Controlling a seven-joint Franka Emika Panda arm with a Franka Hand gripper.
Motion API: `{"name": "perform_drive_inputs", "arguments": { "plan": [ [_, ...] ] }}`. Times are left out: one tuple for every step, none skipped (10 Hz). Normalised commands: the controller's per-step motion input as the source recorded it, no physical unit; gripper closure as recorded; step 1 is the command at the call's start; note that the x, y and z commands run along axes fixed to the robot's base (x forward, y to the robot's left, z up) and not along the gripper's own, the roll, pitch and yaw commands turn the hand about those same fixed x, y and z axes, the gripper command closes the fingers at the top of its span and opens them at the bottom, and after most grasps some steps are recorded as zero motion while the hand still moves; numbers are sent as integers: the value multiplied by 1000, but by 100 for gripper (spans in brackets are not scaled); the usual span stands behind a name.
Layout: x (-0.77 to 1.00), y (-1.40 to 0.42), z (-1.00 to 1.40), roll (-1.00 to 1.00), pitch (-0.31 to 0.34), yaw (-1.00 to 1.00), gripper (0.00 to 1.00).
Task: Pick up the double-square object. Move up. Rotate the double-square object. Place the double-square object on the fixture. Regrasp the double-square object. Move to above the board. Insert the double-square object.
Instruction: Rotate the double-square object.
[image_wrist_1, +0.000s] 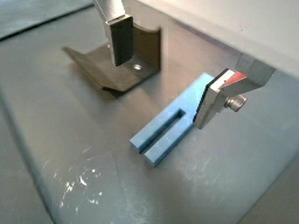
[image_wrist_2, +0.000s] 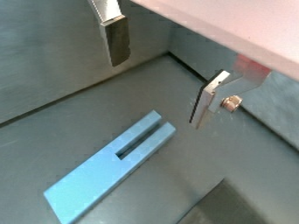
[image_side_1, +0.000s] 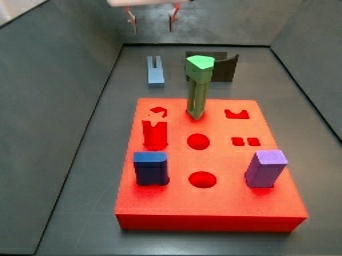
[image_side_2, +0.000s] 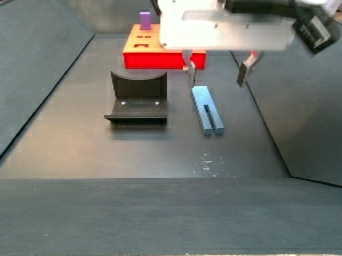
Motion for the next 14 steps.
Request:
{"name": "perform_drive_inputs", "arguments": {
  "plan": [
    [2,-15,-252,1,0,1000,0],
    [45,3,-235,2,-2,1000,0],
    [44,8,-148,3,-3,1000,0],
    [34,4,-76,4,-4,1000,0],
    [28,3,-66,4,-4,1000,0],
    [32,4,-55,5,-5,1000,0],
    [34,5,-50,5,-5,1000,0],
    [37,6,-44,5,-6,1000,0],
    [38,6,-42,5,-6,1000,0],
    [39,6,-40,6,-6,1000,0],
    [39,5,-40,6,-7,1000,0],
    [39,5,-39,6,-7,1000,0],
    [39,5,-39,6,-7,1000,0],
    [40,5,-38,6,-7,1000,0]
  ]
}}
